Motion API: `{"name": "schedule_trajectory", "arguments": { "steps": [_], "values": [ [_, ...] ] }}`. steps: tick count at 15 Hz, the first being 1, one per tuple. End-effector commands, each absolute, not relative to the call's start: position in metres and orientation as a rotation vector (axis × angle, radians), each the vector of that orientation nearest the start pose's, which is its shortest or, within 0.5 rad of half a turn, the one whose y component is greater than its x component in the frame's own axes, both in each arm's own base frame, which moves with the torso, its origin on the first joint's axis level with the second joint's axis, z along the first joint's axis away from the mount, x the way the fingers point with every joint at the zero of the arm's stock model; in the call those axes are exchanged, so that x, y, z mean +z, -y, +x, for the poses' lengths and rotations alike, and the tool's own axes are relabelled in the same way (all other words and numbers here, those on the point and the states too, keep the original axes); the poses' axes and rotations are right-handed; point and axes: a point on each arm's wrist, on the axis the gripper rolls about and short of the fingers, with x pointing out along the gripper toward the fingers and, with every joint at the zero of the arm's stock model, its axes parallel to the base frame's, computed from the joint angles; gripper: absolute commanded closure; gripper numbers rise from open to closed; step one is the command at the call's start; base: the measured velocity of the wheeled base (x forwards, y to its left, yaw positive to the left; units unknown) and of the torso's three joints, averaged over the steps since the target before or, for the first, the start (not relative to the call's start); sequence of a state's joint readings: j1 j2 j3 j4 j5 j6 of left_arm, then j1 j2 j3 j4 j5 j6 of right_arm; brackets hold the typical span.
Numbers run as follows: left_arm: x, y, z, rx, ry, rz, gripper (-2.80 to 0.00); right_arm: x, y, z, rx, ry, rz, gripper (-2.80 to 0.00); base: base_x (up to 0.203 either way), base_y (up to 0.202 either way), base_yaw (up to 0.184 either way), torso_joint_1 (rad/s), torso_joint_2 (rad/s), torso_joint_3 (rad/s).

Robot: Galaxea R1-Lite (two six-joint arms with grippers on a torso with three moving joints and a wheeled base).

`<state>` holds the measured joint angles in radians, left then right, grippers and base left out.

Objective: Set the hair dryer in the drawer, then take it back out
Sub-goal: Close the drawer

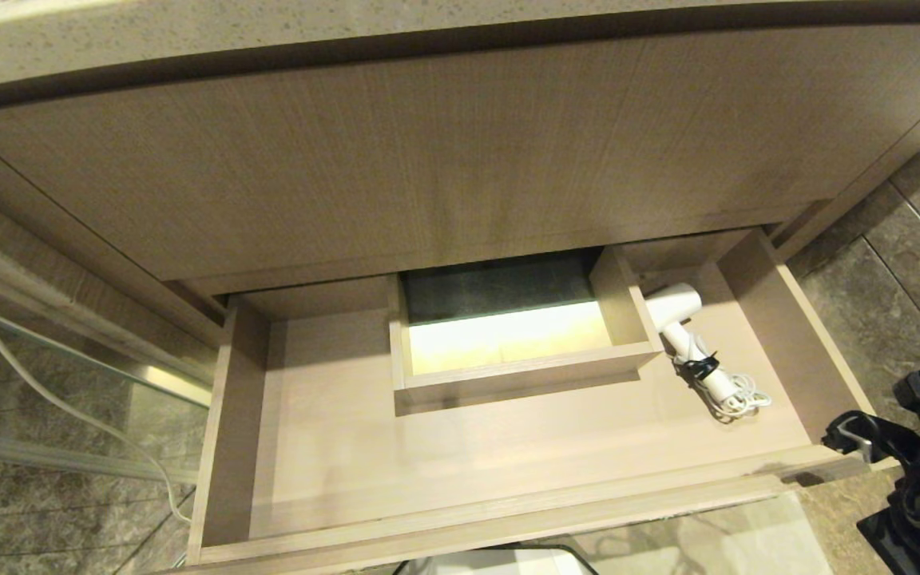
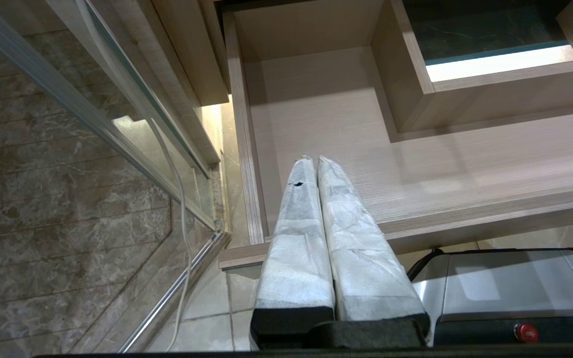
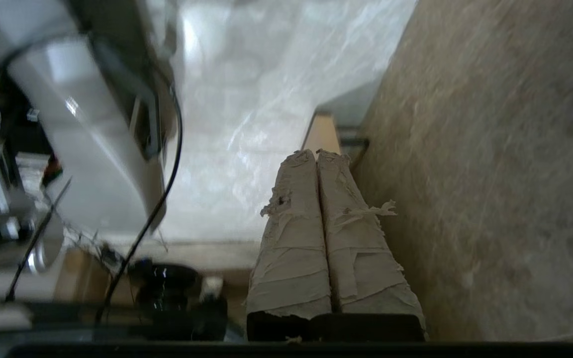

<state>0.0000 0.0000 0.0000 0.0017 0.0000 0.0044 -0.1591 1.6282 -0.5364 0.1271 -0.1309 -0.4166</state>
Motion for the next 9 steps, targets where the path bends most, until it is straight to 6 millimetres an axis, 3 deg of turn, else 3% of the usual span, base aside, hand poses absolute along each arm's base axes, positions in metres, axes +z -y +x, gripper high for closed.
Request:
{"name": "schedule_trajectory", "arguments": {
  "steps": [1,9],
  "values": [
    [0.075,0.000,-0.023,0.000,-0.002,0.005,0.00,0.073,0.037,0.213,0.002,-1.260,-0.334,0.00,0.000,0.000,0.000,0.000,0.00,0.000],
    [0.075,0.000,-0.023,0.000,-0.003,0.005,0.00,0.079,0.043,0.249,-0.031,-1.103,-0.338,0.00,0.000,0.000,0.000,0.000,0.00,0.000]
  ]
}}
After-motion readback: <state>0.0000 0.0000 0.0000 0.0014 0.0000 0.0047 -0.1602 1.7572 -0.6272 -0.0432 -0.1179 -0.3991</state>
